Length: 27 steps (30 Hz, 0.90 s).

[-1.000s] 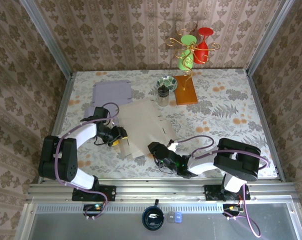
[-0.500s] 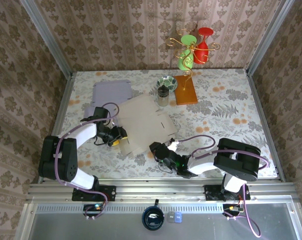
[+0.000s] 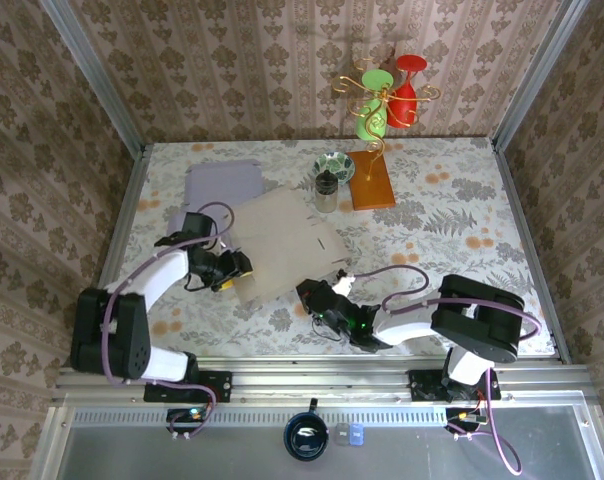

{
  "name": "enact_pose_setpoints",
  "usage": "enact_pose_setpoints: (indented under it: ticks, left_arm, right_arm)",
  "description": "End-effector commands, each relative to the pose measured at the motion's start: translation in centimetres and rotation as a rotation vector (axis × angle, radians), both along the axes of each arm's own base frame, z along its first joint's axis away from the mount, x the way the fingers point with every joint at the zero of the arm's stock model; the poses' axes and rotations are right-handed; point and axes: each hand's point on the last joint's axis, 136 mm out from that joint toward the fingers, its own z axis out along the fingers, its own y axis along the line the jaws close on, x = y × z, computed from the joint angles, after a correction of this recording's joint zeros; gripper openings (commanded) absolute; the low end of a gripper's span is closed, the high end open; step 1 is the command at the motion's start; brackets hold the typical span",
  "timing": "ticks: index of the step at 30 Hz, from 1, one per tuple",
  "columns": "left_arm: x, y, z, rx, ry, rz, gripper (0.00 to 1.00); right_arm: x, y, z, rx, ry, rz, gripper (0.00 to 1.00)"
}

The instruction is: Fold the paper box

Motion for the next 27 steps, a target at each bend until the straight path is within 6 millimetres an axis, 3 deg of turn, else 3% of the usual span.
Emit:
enact_pose_setpoints:
  ticks: [1,5,8,12,16,21,27]
  left_arm:
    - [0.5,1.4,4.0,0.087,-0.131,0.024,0.62]
    - [-0.3,1.8,6.3,0.196,-0.199,-0.012,0.63]
    - [-0.6,2.0,9.3,0.258,-0.306,-0.021,0.63]
    - [-0.3,2.7,16.5,0.317,-0.607,-0.002,0.63]
    - [-1.6,-0.5,21.5,0.319,-0.899,-0.257,0.62]
    - [-4.7,-3.7,22.2,0.423,-1.147,-0.63,0.65]
    - [-2.4,-4.1,22.4,0.721,-1.22,-0.765,0.7]
  right_arm:
    - [1.3,-0.2,3.7,-0.003,-0.053,-0.04,0.0]
    - [2.2,-0.3,6.4,0.002,-0.04,-0.046,0.0]
    - [3.0,-0.4,8.7,0.012,-0.018,-0.051,0.0]
    - [4.1,-0.4,11.2,0.023,0.016,-0.054,0.0]
    - [5.5,-0.1,13.8,0.046,0.034,-0.04,0.0]
    - [7.0,-0.1,16.2,0.06,0.065,-0.016,0.0]
    - [7.8,0.4,17.9,0.07,0.086,0.024,0.0]
